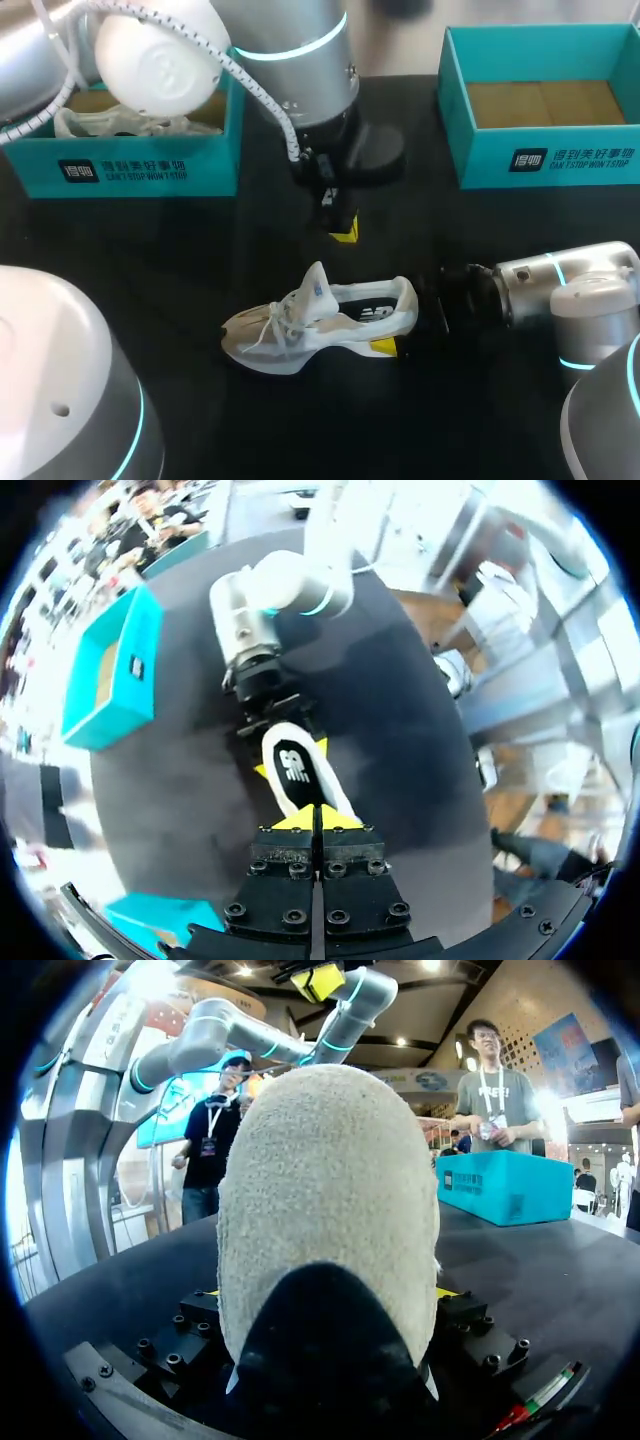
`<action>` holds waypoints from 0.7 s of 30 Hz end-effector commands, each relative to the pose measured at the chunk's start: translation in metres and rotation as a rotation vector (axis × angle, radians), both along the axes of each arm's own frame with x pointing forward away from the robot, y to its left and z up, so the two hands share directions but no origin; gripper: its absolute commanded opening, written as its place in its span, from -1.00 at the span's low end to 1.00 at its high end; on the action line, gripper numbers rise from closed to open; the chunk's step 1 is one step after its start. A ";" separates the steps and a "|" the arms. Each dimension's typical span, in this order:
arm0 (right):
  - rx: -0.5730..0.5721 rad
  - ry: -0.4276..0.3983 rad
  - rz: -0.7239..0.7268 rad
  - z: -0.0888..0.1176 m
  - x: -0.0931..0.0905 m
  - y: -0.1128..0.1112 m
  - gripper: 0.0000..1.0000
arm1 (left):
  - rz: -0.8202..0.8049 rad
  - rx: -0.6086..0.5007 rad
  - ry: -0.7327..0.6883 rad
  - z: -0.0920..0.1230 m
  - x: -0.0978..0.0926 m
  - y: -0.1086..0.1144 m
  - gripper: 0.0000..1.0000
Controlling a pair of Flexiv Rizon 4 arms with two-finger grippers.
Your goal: Take the shoe out of the shoebox, open the shoe tongue, remove and reinsert the insole, then place the shoe into the shoebox
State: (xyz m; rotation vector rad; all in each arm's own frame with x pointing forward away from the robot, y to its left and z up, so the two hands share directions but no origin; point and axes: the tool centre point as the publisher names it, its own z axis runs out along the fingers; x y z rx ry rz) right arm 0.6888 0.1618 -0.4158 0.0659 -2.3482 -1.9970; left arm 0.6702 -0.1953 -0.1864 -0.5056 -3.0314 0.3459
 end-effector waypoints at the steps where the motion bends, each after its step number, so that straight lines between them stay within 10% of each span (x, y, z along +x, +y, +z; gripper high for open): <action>1: -0.004 0.000 0.000 0.000 0.001 0.001 -1.00 | -0.082 -0.019 -0.055 -0.015 -0.005 -0.013 -1.00; 21: -0.004 0.000 0.000 0.000 0.001 0.001 -1.00 | 0.061 0.052 0.033 -0.080 0.009 -0.046 -1.00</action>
